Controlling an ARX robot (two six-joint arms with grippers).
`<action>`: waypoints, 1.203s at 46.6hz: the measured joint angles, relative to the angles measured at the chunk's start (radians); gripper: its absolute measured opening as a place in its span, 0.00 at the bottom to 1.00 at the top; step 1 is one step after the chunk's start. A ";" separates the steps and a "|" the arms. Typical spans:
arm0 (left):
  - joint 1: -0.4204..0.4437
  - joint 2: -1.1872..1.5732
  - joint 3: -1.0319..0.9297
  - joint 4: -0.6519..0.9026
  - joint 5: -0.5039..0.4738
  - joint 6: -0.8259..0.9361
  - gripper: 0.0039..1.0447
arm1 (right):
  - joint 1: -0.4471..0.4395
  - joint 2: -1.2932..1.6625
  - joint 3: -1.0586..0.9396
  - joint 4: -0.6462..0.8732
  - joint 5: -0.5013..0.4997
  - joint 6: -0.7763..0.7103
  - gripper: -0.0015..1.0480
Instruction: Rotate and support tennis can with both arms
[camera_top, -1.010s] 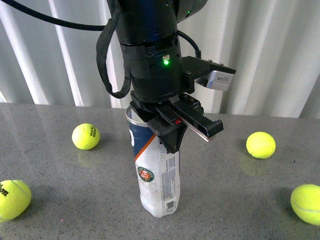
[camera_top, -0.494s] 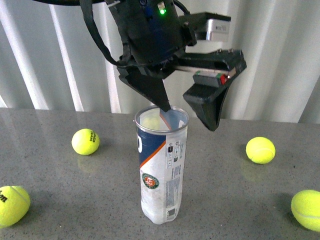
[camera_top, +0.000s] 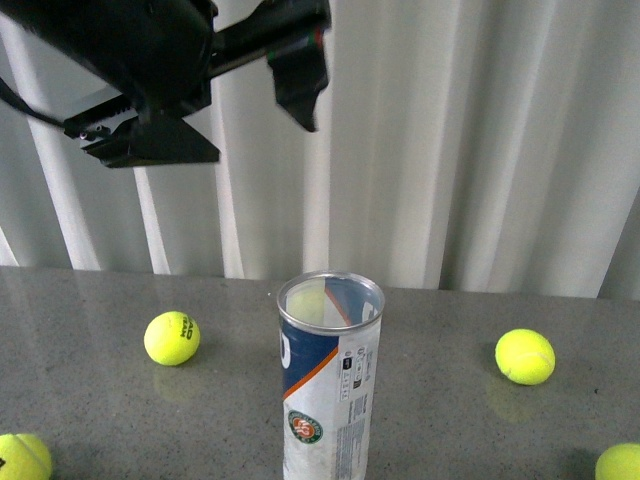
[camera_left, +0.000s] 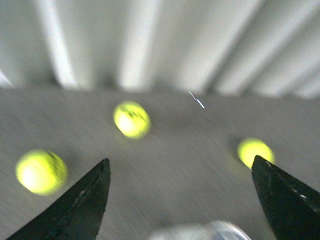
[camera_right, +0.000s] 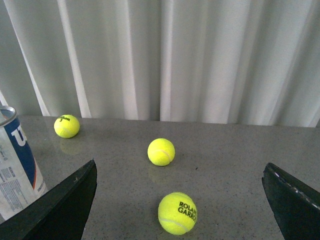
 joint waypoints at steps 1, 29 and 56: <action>0.000 -0.021 -0.083 0.160 -0.099 0.048 0.79 | 0.000 0.000 0.000 0.000 0.000 0.000 0.93; 0.232 -0.554 -1.009 0.881 -0.117 0.295 0.03 | 0.000 0.000 0.000 0.000 0.000 0.000 0.93; 0.361 -0.886 -1.206 0.749 0.014 0.296 0.03 | 0.000 0.000 0.000 0.000 0.001 0.000 0.93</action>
